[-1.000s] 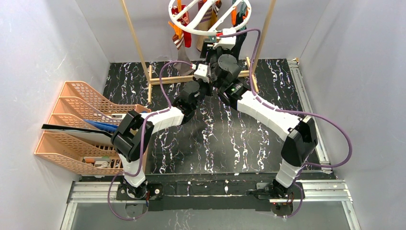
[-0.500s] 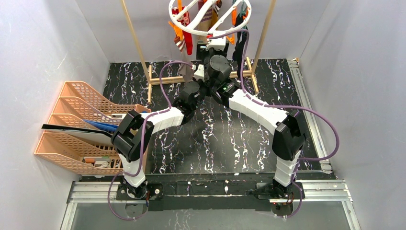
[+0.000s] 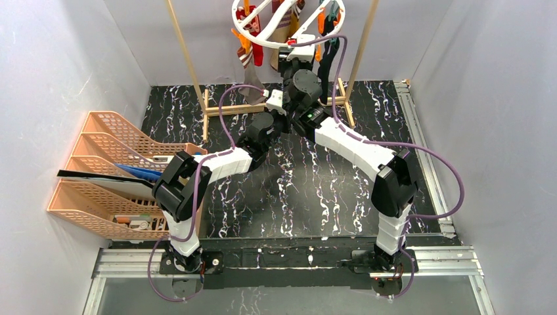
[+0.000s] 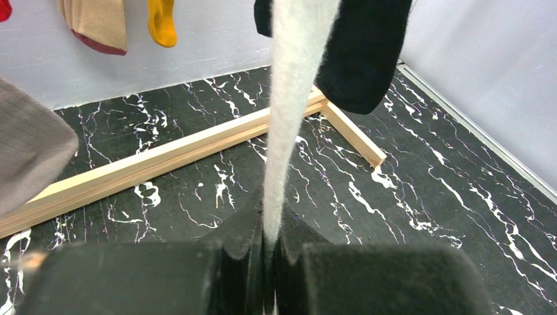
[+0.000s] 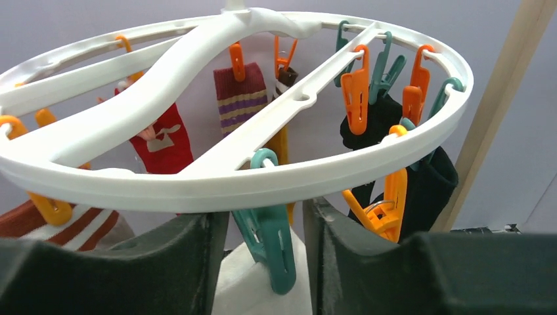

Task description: Remove the socks clipped to the hanger

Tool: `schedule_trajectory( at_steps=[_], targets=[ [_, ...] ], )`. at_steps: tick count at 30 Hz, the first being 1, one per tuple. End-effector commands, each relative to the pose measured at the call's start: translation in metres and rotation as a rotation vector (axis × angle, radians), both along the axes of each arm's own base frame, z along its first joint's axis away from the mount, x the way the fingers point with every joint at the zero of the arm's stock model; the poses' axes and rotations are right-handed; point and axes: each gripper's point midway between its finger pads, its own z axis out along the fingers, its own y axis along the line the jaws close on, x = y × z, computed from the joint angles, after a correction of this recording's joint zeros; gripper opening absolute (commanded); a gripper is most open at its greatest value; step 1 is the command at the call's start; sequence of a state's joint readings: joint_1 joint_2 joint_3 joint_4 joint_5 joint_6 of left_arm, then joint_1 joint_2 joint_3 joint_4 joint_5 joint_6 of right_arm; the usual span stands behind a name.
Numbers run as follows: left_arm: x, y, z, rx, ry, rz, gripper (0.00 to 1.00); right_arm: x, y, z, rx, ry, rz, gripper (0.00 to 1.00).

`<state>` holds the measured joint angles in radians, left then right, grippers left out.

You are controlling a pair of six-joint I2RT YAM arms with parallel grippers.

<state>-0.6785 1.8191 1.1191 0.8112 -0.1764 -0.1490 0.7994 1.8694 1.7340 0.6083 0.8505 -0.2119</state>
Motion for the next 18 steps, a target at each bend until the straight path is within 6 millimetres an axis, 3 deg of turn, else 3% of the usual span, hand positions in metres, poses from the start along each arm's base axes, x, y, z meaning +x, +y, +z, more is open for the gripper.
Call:
schedule_trajectory(
  at_steps=[1,13,18],
  targets=[
    [-0.0058,0.0067,0.0324,-0.035,-0.058,0.016,0.00,0.0093,-0.0134,0.0200,0.060,-0.046,-0.035,0.49],
    [-0.0058,0.0070,0.0285,-0.028,-0.053,0.019,0.00,0.0182,-0.0180,0.0111,0.065,-0.022,-0.034,0.29],
    [-0.0057,0.0061,0.0265,-0.026,-0.049,0.015,0.00,0.0176,-0.0196,0.0115,0.063,-0.023,-0.033,0.11]
  ],
)
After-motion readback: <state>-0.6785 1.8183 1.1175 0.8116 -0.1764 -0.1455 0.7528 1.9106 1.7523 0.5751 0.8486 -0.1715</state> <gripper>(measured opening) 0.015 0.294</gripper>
